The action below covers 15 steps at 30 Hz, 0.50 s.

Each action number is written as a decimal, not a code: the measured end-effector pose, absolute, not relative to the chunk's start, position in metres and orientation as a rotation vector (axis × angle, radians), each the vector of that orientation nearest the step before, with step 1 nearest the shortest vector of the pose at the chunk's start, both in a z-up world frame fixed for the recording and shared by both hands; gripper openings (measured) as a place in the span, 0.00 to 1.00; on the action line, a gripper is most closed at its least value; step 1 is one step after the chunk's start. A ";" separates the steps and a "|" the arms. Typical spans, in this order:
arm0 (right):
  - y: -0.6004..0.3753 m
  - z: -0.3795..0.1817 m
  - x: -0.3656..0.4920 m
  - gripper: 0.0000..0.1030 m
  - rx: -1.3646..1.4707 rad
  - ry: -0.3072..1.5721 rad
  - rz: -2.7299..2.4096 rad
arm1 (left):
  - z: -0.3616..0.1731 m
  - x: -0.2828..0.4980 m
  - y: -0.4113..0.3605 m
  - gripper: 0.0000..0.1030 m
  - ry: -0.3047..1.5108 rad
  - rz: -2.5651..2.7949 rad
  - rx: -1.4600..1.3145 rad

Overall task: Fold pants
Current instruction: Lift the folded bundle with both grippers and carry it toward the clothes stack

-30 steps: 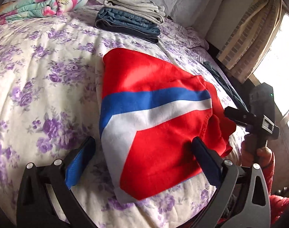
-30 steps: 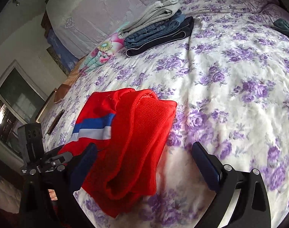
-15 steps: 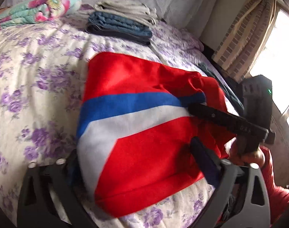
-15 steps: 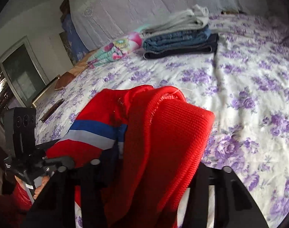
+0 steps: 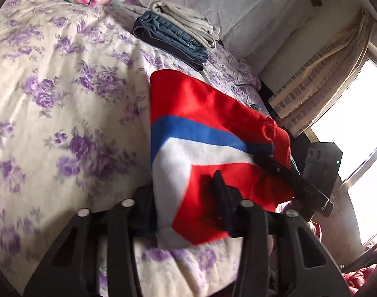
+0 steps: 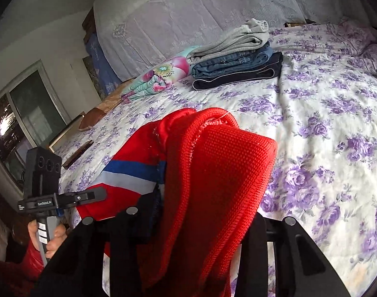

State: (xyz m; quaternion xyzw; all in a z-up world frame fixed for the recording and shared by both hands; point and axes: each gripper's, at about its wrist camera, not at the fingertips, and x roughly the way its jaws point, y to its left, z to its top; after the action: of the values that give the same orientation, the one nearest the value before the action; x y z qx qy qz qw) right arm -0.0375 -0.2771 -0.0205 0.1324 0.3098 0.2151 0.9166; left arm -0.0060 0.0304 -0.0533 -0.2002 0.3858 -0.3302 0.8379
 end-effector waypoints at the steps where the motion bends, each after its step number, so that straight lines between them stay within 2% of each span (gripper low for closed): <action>1: -0.276 -0.020 -0.040 0.39 0.264 0.631 0.435 | -0.047 -0.014 0.024 0.33 0.788 -0.677 -0.370; 4: -0.281 -0.021 -0.053 0.39 0.272 0.614 0.426 | -0.036 -0.027 0.010 0.25 0.746 -0.681 -0.274; 6: -0.290 -0.024 -0.061 0.39 0.291 0.614 0.421 | -0.036 -0.028 0.005 0.24 0.743 -0.727 -0.258; 7: -0.295 -0.027 -0.062 0.39 0.306 0.627 0.427 | -0.038 -0.025 0.002 0.26 0.746 -0.727 -0.239; 10: -0.309 -0.040 -0.050 0.43 0.399 0.695 0.439 | -0.063 0.004 0.006 0.47 0.826 -0.755 -0.357; 13: -0.314 -0.044 -0.044 0.44 0.452 0.722 0.460 | -0.066 0.013 0.012 0.47 0.858 -0.784 -0.429; 15: -0.309 -0.041 -0.047 0.43 0.417 0.714 0.444 | -0.061 0.009 0.007 0.39 0.851 -0.772 -0.393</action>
State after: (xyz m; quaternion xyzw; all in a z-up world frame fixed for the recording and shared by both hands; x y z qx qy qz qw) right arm -0.0470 -0.3092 -0.0412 0.2009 0.3439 0.2139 0.8920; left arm 0.0095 0.0073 -0.0613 -0.1847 0.4000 -0.3629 0.8211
